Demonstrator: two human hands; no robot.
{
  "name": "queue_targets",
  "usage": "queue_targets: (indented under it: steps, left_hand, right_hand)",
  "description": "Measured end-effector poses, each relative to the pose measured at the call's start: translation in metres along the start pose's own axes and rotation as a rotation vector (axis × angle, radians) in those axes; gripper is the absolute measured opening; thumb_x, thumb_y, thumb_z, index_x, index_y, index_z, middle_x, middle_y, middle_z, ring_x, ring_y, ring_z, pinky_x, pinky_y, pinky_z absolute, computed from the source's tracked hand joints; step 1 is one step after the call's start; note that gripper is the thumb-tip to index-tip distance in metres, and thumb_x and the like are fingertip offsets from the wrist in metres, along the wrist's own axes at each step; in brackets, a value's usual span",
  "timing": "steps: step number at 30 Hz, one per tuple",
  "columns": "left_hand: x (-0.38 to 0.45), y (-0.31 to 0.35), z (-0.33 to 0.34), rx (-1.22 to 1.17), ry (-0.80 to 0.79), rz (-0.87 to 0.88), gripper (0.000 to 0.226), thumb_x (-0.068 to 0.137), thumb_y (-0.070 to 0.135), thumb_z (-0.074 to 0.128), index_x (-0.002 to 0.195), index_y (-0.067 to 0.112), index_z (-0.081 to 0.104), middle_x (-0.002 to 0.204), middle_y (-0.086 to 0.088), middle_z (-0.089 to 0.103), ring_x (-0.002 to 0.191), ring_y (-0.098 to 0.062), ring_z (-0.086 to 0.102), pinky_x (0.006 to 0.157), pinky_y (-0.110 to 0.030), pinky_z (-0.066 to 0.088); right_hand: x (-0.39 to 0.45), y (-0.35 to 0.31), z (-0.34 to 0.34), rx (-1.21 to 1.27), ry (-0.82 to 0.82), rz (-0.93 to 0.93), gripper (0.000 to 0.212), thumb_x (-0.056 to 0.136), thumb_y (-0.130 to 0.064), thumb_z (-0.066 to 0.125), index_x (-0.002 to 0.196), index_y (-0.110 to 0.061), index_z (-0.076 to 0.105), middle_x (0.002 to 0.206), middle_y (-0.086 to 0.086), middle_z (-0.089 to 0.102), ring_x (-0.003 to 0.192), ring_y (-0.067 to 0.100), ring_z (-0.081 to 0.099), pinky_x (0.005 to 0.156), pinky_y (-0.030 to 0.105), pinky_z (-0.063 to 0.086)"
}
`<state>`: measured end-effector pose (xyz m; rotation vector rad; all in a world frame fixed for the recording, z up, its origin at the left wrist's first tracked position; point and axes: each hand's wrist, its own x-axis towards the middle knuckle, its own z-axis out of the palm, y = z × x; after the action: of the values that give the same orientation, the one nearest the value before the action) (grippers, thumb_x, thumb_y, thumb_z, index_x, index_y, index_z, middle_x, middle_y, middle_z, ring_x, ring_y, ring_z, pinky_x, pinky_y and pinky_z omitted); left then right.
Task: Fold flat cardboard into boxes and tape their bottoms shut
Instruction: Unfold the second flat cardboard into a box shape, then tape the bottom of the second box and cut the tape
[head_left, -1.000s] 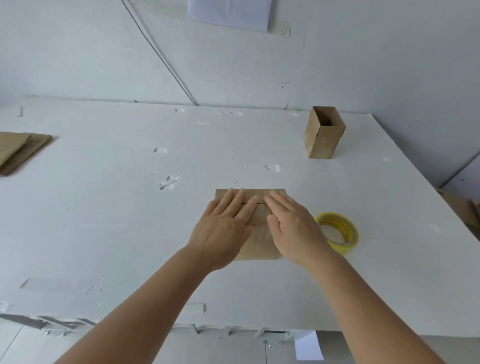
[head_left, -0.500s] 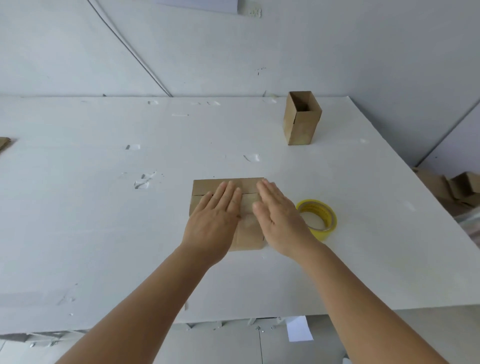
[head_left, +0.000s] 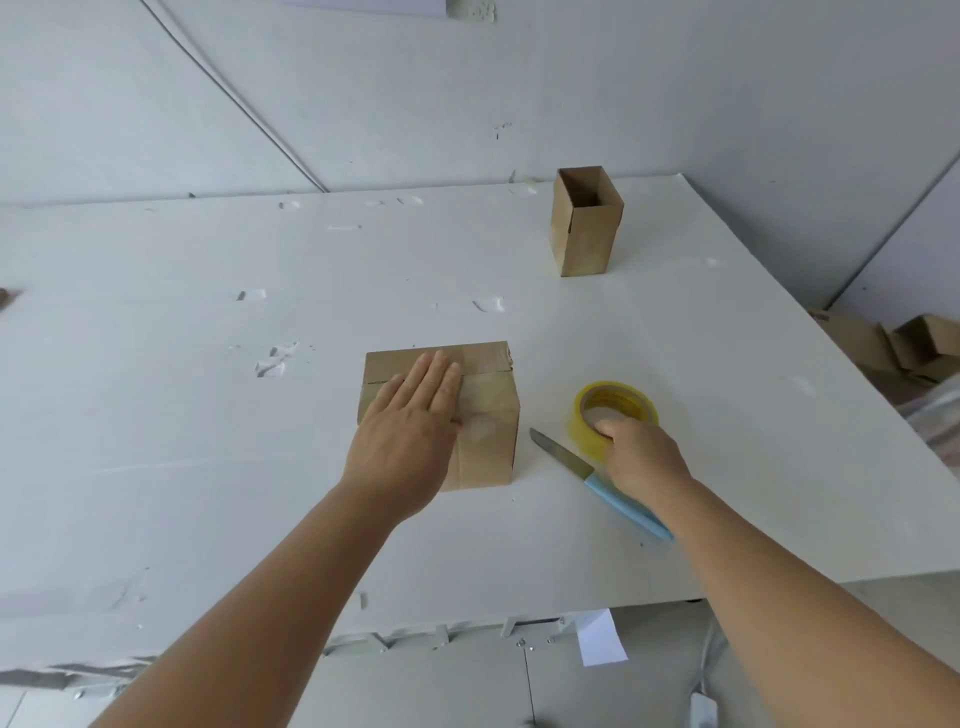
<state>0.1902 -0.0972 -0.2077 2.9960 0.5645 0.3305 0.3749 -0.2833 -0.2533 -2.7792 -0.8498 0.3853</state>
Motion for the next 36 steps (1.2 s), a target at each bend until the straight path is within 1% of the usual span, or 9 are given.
queue_targets:
  steps: [6,10,14,19,23,25,29,34,36]
  left_hand:
    - [0.0,0.0,-0.002,-0.021,-0.01,-0.001,0.056,0.103,0.033,0.023,0.152,0.018,-0.001,0.159,0.005,-0.008,0.136,0.0,-0.021,0.111,-0.021,-0.015]
    - [0.001,0.0,-0.008,-0.126,0.011,-0.005,0.055,0.102,0.034,0.028,0.152,0.016,0.015,0.161,0.005,0.007,0.147,-0.007,-0.004,0.113,-0.021,-0.005]
    - [0.005,0.0,-0.016,-0.305,0.062,-0.038,0.048,0.099,0.026,0.042,0.144,0.013,0.038,0.153,0.006,0.031,0.139,-0.014,0.029,0.109,-0.024,0.022]
    - [0.001,-0.003,-0.022,-0.596,0.124,-0.165,0.063,0.09,0.018,0.057,0.147,0.02,0.032,0.142,0.009,0.042,0.128,-0.009,0.042,0.087,-0.002,0.025]
    - [0.001,-0.011,-0.03,-0.939,0.131,-0.332,0.067,0.091,0.018,0.058,0.149,0.026,0.026,0.142,0.012,0.044,0.131,0.0,0.04,0.105,-0.022,0.034]
    - [0.001,-0.015,-0.035,-1.121,0.169,-0.41,0.059,0.091,0.018,0.059,0.145,0.025,0.035,0.138,0.011,0.05,0.124,0.003,0.047,0.105,-0.026,0.04]
    - [0.005,-0.017,-0.046,-1.307,0.243,-0.482,0.039,0.089,0.02,0.064,0.126,0.026,0.056,0.109,0.01,0.069,0.093,0.003,0.065,0.078,-0.016,0.05]
    - [0.011,-0.012,-0.053,-1.451,0.274,-0.544,0.015,0.085,0.011,0.066,0.096,0.017,0.075,0.071,0.007,0.071,0.061,-0.002,0.062,0.057,-0.013,0.046]
    - [0.012,-0.012,-0.052,-1.478,0.318,-0.621,0.008,0.083,0.013,0.069,0.088,0.015,0.075,0.073,-0.001,0.072,0.065,-0.007,0.063,0.059,-0.016,0.049]
  right_hand:
    - [0.0,-0.006,-0.021,0.353,0.239,0.03,0.035,0.09,-0.011,0.046,0.117,-0.021,0.064,0.087,0.007,0.063,0.082,0.03,0.054,0.064,0.029,0.035]
    - [-0.013,-0.042,-0.051,0.675,0.394,-0.075,0.024,0.087,-0.009,0.053,0.104,-0.014,0.068,0.089,-0.004,0.071,0.09,0.018,0.065,0.082,0.032,0.051]
    - [-0.029,-0.087,-0.076,0.891,0.439,-0.238,0.029,0.085,-0.008,0.059,0.099,-0.033,0.065,0.082,-0.032,0.062,0.082,-0.017,0.06,0.072,0.001,0.042]
    - [-0.037,-0.133,-0.067,0.913,0.41,-0.349,0.026,0.085,-0.012,0.062,0.1,-0.034,0.066,0.091,-0.024,0.068,0.088,-0.01,0.063,0.078,0.007,0.046]
    - [-0.039,-0.149,-0.041,0.87,0.401,-0.361,0.021,0.085,-0.012,0.064,0.103,-0.022,0.067,0.091,-0.021,0.069,0.088,-0.007,0.064,0.079,0.012,0.048]
    - [-0.039,-0.151,-0.033,0.832,0.438,-0.382,0.018,0.084,-0.012,0.067,0.1,-0.02,0.067,0.088,-0.023,0.066,0.087,-0.004,0.064,0.079,0.017,0.05]
    - [-0.038,-0.152,-0.029,0.758,0.508,-0.432,0.016,0.082,-0.011,0.068,0.097,-0.019,0.067,0.085,-0.023,0.066,0.085,-0.001,0.064,0.075,0.019,0.05]
    - [-0.038,-0.155,-0.027,0.702,0.547,-0.452,0.015,0.082,-0.009,0.068,0.094,-0.017,0.067,0.088,-0.011,0.072,0.085,0.013,0.068,0.074,0.035,0.054]
    - [-0.039,-0.154,-0.027,0.692,0.552,-0.453,0.014,0.082,-0.009,0.068,0.094,-0.017,0.067,0.088,-0.008,0.073,0.085,0.017,0.068,0.073,0.038,0.054]
